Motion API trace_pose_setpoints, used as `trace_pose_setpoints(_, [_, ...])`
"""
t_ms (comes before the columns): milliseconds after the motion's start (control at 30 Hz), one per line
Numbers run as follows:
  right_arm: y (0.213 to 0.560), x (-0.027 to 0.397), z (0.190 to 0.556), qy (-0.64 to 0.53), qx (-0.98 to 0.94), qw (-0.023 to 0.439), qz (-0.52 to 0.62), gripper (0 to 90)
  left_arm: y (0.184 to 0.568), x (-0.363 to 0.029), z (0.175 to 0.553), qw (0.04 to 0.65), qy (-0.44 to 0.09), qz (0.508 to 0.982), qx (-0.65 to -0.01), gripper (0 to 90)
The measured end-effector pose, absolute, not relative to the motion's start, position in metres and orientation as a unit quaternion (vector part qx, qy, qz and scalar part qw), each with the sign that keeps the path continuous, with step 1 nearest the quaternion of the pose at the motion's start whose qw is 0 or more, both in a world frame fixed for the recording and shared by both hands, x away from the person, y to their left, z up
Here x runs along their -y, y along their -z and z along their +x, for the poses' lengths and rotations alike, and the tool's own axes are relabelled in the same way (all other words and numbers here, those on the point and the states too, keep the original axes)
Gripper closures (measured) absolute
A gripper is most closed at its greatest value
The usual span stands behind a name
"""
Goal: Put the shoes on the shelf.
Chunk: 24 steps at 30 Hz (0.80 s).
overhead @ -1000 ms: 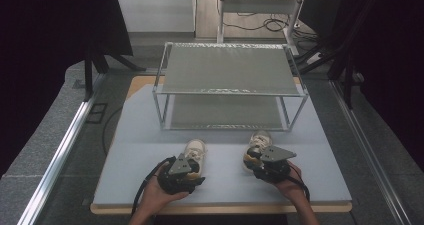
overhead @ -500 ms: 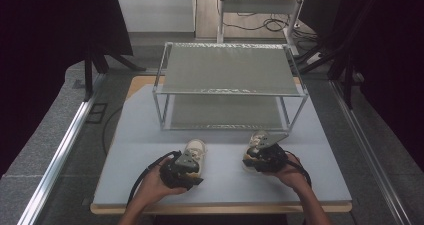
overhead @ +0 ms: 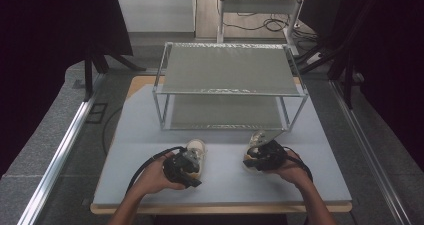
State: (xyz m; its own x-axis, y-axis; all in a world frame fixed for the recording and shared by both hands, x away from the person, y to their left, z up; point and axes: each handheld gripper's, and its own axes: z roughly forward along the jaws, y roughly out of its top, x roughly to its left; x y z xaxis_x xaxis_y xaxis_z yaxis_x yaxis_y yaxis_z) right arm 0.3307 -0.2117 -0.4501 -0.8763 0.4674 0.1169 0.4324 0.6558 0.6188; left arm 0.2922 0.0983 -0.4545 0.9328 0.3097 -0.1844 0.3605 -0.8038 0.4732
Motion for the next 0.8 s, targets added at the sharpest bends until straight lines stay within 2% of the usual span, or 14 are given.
trace_pose_setpoints(167, [0.448,0.21,0.333,-0.324,-0.914,0.019,0.242,74.3,0.454,-0.098,0.292,0.264,0.042,0.947,-0.178,68.5])
trace_pose_setpoints(300, [0.447,0.21,0.333,-0.32,-0.918,0.021,0.233,74.5,0.451,-0.098,0.293,0.259,0.009,0.949,-0.18,68.7])
trace_pose_setpoints(800, [0.42,0.202,0.323,-0.319,-0.934,0.077,0.143,74.5,0.424,-0.097,0.31,0.301,-0.03,0.936,-0.18,68.6])
